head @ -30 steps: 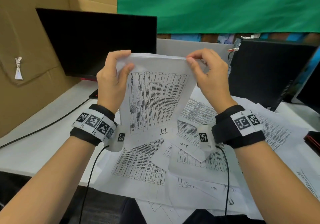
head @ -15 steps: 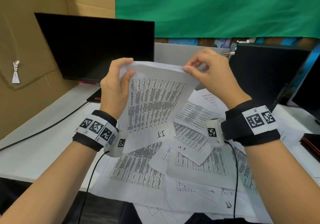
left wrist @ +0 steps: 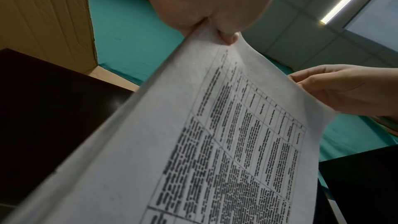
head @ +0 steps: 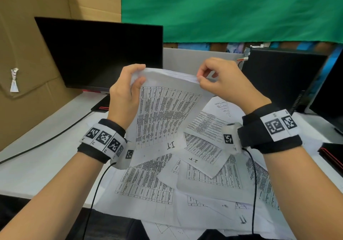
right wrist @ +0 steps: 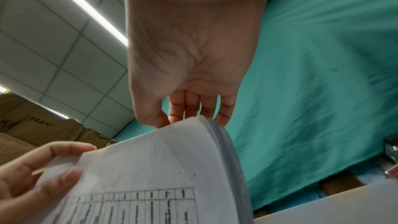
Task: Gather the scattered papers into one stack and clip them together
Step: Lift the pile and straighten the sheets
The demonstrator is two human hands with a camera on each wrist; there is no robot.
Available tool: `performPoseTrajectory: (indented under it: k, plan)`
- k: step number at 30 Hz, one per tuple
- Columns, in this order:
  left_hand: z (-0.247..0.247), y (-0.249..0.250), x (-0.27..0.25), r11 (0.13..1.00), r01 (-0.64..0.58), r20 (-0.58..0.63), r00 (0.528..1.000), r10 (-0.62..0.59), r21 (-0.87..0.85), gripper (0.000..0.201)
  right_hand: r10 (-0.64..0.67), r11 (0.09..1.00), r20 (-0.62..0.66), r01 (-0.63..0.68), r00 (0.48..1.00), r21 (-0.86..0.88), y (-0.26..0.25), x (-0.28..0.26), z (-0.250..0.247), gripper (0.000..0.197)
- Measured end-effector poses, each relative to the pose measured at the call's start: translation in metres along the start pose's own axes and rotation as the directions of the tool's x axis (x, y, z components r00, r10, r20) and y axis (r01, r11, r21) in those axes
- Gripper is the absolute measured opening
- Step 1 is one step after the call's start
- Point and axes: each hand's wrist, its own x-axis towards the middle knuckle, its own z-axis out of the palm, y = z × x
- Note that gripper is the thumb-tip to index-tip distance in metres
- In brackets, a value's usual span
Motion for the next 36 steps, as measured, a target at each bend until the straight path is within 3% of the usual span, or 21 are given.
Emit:
performPoseTrajectory:
  k: [9,17,22,28,36]
  plan:
    - [0.003,0.001,0.0,1.0,-0.006,0.043,0.999,0.007,-0.022,0.024,0.112,0.987,0.147,-0.127,0.983,0.1,0.004,0.002,-0.009,0.004]
    - [0.003,0.005,0.0,0.999,-0.027,0.08,0.996,0.028,-0.018,0.023,0.146,0.985,0.238,-0.163,0.96,0.052,0.008,0.0,-0.02,0.009]
    - [0.005,0.007,0.0,0.999,-0.05,0.071,0.996,0.05,-0.011,0.023,0.077,0.997,0.104,-0.078,0.992,-0.003,0.005,-0.003,-0.01,0.003]
    - [0.01,0.003,0.005,1.0,0.001,0.034,0.999,-0.001,-0.015,0.023,-0.142,0.989,0.012,0.142,0.99,-0.045,0.006,-0.012,0.001,0.01]
    - [0.014,0.005,0.008,0.999,0.034,0.048,0.998,-0.033,-0.026,0.023,-0.099,0.995,0.019,0.099,0.995,-0.005,0.005,-0.018,0.0,0.008]
